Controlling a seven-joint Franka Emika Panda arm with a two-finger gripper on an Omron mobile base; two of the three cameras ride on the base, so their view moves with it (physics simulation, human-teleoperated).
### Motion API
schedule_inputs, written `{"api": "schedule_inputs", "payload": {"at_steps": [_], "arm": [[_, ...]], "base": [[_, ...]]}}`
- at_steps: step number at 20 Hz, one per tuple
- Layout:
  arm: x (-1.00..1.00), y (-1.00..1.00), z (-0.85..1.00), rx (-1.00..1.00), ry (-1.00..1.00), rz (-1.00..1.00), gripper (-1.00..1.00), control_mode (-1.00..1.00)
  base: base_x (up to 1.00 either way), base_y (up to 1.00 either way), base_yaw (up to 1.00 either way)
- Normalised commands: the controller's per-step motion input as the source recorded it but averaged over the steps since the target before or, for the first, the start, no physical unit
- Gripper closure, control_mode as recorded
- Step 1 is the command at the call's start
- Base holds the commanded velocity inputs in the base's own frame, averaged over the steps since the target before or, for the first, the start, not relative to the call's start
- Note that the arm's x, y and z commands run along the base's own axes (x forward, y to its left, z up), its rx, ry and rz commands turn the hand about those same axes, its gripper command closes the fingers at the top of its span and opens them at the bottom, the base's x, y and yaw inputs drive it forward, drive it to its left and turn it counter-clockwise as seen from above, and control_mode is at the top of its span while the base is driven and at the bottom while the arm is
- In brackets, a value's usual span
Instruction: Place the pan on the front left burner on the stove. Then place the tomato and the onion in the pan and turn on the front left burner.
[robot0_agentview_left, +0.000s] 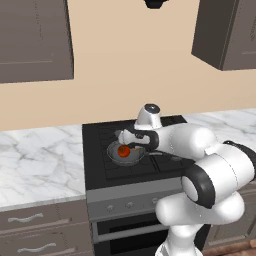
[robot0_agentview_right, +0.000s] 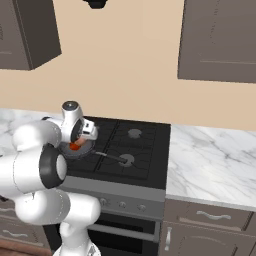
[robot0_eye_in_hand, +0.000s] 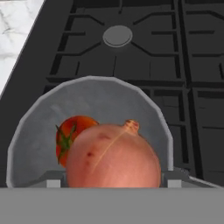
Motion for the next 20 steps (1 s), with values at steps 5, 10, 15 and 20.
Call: {"api": "schedule_inputs", "payload": {"at_steps": [5,10,15,20], "arm": [[0.15,0.13,0.0,0.0,0.0,0.0,1.0,-1.0],[0.17,0.01,-0.04,-0.01,0.0,0.0,1.0,-1.0],[0.02,0.0,-0.02,0.0,0.0,0.0,1.0,-1.0],[0.0,0.0,-0.09,0.0,0.02,0.0,1.0,-1.0]], "base": [[0.0,0.0,0.0],[0.0,0.0,0.0],[0.0,0.0,0.0],[0.0,0.0,0.0]]}}
